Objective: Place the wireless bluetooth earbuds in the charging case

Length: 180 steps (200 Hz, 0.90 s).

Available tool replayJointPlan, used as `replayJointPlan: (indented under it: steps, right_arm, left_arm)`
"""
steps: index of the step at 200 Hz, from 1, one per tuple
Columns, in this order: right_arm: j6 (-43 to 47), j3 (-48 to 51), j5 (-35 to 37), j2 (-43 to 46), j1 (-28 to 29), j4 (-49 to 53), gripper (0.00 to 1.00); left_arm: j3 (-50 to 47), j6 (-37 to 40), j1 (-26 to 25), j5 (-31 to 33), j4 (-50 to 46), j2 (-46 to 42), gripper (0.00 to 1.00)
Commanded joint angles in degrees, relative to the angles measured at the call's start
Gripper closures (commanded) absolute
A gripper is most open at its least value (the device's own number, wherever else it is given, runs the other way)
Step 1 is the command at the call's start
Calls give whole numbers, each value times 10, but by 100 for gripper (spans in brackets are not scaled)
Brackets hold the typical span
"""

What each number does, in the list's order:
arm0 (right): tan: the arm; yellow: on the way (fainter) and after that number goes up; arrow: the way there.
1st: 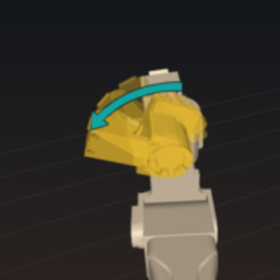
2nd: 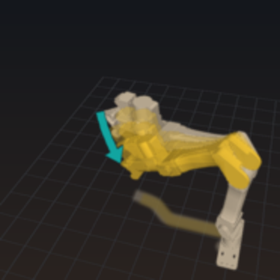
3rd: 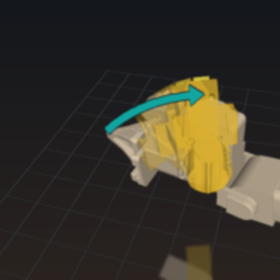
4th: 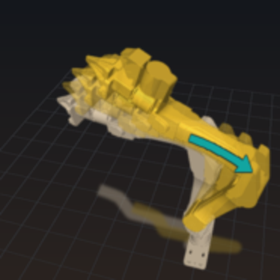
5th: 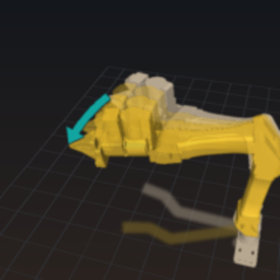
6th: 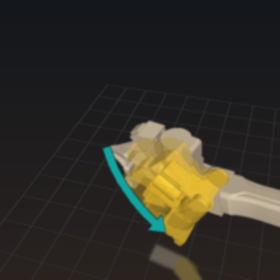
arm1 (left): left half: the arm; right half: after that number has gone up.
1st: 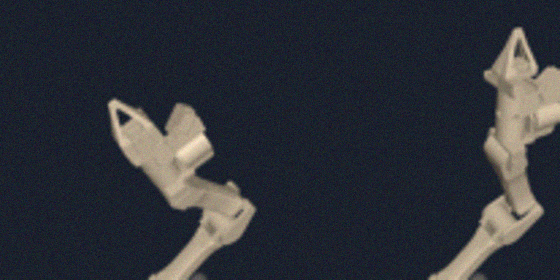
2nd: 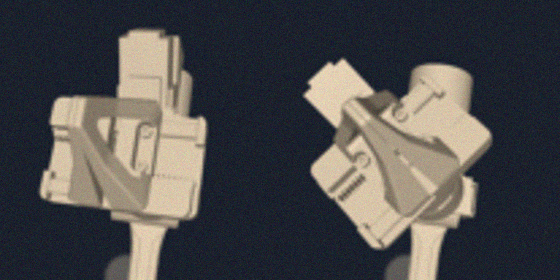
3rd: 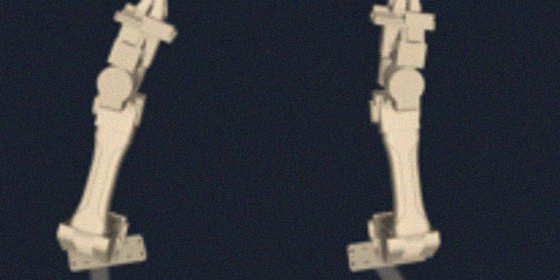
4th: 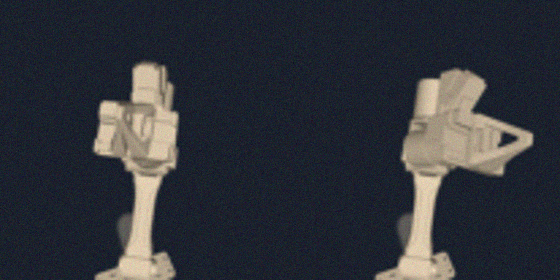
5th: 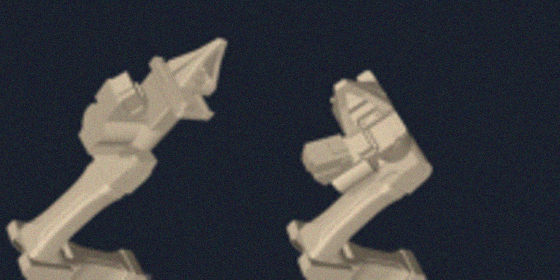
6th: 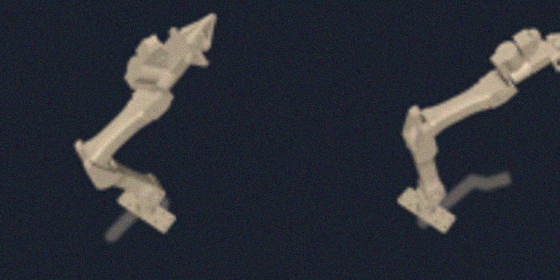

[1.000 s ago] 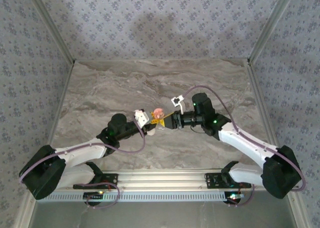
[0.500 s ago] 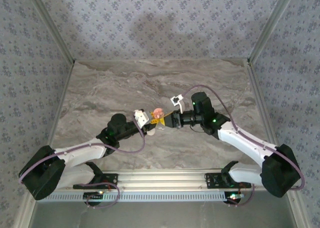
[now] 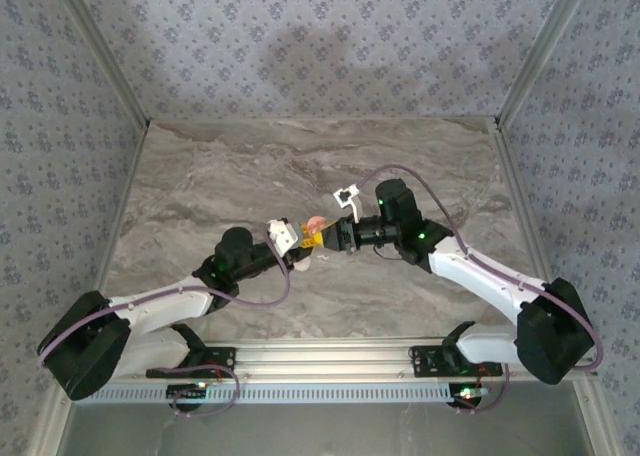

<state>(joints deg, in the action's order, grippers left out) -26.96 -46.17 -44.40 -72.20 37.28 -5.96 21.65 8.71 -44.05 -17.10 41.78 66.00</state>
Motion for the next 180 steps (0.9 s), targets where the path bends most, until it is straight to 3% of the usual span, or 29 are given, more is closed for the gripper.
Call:
replayJointPlan:
  steps: [1, 42, 60, 121, 153, 165, 180]
  right_arm:
    - [6, -20, -9, -5, 3, -11, 82]
    - [15, -30, -9, -4, 3, -5, 81]
    - [47, -35, 4, 16, 0, 38, 75]
    - [257, -58, 79, 125, -39, 231, 64]
    - [378, -75, 43, 144, -59, 276, 56]
    - [426, -83, 30, 141, -59, 296, 51]
    - [484, -94, 17, 129, -61, 318, 34]
  left_arm:
    - [6, 4, -3, -1, 8, -11, 100]
    - [6, 5, -3, -3, 7, -10, 100]
    - [7, 8, -3, -7, 3, -11, 100]
    - [16, 20, -3, -69, -25, -12, 100]
    - [16, 24, -3, -85, -32, -19, 100]
    - [15, 25, -3, -87, -33, -25, 100]
    - [13, 27, -3, -89, -37, -31, 100]
